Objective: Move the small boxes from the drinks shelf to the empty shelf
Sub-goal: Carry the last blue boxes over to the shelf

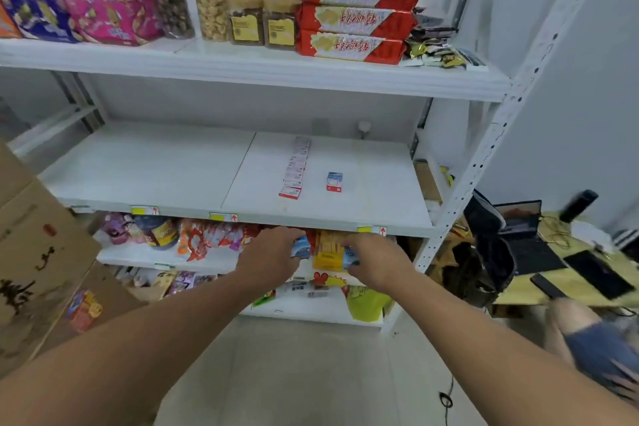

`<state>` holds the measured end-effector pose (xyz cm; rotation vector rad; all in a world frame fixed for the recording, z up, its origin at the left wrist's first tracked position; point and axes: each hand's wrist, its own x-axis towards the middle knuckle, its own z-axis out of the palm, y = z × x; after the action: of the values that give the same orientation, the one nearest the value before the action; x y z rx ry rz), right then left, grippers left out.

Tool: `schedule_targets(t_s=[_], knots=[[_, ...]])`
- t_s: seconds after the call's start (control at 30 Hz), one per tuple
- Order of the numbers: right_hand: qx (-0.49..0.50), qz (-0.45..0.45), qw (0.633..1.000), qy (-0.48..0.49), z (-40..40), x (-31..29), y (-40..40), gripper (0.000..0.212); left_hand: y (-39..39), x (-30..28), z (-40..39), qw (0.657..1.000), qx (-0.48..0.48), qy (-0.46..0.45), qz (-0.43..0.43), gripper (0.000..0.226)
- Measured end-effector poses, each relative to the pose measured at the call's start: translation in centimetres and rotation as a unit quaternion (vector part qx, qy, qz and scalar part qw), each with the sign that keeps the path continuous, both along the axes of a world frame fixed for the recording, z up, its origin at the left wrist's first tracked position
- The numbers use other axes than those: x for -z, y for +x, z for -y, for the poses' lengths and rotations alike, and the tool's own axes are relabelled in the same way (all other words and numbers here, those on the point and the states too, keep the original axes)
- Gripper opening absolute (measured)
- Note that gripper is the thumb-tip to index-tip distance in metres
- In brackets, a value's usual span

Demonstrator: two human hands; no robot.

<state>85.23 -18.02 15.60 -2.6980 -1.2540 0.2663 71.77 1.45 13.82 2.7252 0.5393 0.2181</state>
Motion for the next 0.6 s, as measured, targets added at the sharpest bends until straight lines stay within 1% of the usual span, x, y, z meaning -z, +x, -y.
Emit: schedule_targets(t_s=[0.13,0.3,0.47,0.6], knots=[[0.048,0.001,0.999,-0.016,-2.4,-0.8,2.1,0.034,2.9,0.3,-3.5,0.998,0.027,-0.049,0.01,0.051],[0.087,-0.006,0.996,-0.017,-5.2,-0.1,4.5,0.046,7.3,0.9,-7.3,0.996,0.051,-0.075,0.02,0.056],[0.116,-0.025,0.993,0.0,-7.3,0.9,6.5,0.051,10.0,2.5,-9.5,0.995,0.066,-0.072,-0.004,0.054],[0.122,-0.039,0.992,0.01,-8.0,1.8,8.6,0.05,12.6,3.3,-10.5,0.995,0.063,-0.071,-0.018,0.051]])
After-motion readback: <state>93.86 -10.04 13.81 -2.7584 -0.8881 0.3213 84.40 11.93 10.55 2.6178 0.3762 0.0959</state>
